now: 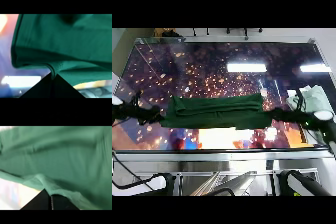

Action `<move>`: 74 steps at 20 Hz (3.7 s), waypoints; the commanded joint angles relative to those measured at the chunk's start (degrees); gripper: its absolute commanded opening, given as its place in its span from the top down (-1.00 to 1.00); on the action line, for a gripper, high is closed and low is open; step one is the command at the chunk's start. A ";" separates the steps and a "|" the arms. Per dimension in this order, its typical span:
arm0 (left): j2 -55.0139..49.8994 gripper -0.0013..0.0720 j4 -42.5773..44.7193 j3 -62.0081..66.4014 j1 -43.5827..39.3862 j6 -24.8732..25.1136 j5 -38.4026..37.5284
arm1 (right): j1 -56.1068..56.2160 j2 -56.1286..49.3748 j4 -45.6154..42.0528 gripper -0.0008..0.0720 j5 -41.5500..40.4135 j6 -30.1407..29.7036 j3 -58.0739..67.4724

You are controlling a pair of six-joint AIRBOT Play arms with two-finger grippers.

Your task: Fold the shirts.

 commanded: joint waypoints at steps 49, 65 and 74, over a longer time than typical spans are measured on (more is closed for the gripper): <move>-40.19 0.92 -9.68 40.46 -55.25 -4.61 21.57 | 2.99 -25.18 -3.91 0.91 28.96 6.71 55.34; 3.96 0.92 -14.73 44.54 -10.78 -0.98 -6.99 | 38.27 -32.85 -3.93 0.90 -5.97 5.49 55.47; 18.47 0.92 -14.88 21.57 -2.91 6.91 -2.78 | 64.11 -56.04 13.73 -0.60 -43.32 -21.79 65.70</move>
